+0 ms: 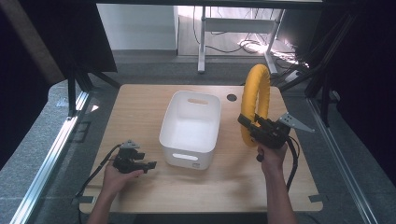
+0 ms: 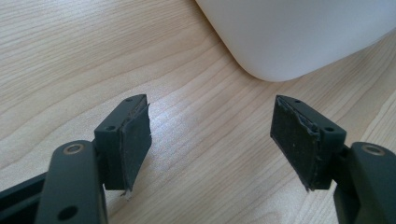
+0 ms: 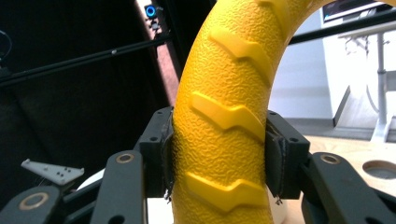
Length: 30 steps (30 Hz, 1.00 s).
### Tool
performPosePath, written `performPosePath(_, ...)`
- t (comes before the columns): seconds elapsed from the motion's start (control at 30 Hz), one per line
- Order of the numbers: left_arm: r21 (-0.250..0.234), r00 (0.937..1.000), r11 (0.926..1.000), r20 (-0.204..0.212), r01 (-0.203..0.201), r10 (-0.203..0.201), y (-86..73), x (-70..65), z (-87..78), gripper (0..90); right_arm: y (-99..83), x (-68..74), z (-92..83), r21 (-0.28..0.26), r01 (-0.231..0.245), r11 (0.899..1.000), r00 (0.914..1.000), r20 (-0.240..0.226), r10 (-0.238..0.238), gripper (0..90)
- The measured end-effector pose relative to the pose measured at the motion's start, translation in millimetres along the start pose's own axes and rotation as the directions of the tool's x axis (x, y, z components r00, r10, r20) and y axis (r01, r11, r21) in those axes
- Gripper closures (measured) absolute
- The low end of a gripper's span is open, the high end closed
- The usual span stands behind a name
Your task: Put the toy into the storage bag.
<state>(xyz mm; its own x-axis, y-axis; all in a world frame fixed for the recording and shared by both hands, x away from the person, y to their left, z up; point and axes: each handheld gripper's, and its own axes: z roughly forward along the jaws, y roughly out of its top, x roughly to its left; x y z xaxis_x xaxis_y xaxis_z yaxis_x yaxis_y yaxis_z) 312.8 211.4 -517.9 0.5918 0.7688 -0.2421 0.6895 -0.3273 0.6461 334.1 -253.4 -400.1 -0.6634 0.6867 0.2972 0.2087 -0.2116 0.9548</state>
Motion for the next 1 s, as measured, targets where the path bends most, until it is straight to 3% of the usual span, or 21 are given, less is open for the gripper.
performPosePath(0.27, 0.006, 1.0000, 1.0000, -0.001, -0.004, 0.004, 0.5, -0.5, 0.0, 29.2, -6.3, 27.1, 11.7, -0.056, 0.063, 0.996, 0.9961, 0.065, -0.060, 50.8)
performPosePath(0.43, 0.001, 1.0000, 1.0000, -0.001, -0.003, 0.003, 0.6, -0.1, -0.6, 29.2, -7.8, 38.5, 16.4, -0.083, 0.079, 0.993, 0.9939, 0.084, -0.072, 50.7)
performPosePath(0.6, 0.003, 1.0000, 1.0000, -0.004, -0.002, 0.002, 0.8, 0.5, -0.7, 29.2, -9.1, 58.7, 23.7, -0.117, 0.138, 0.983, 0.9844, 0.126, -0.123, 50.7)
performPosePath(0.8, 0.005, 1.0000, 1.0000, -0.002, -0.002, 0.002, 0.7, 0.2, 0.3, 29.2, -1.1, 75.0, 27.3, -0.165, 0.180, 0.970, 0.9782, 0.133, -0.159, 50.6)
performPosePath(1.0, 0.006, 1.0000, 1.0000, 0.000, -0.001, 0.001, 0.9, 0.3, 0.7, 29.2, 9.8, 89.7, 32.8, -0.178, 0.213, 0.961, 0.9728, 0.129, -0.192, 50.6)
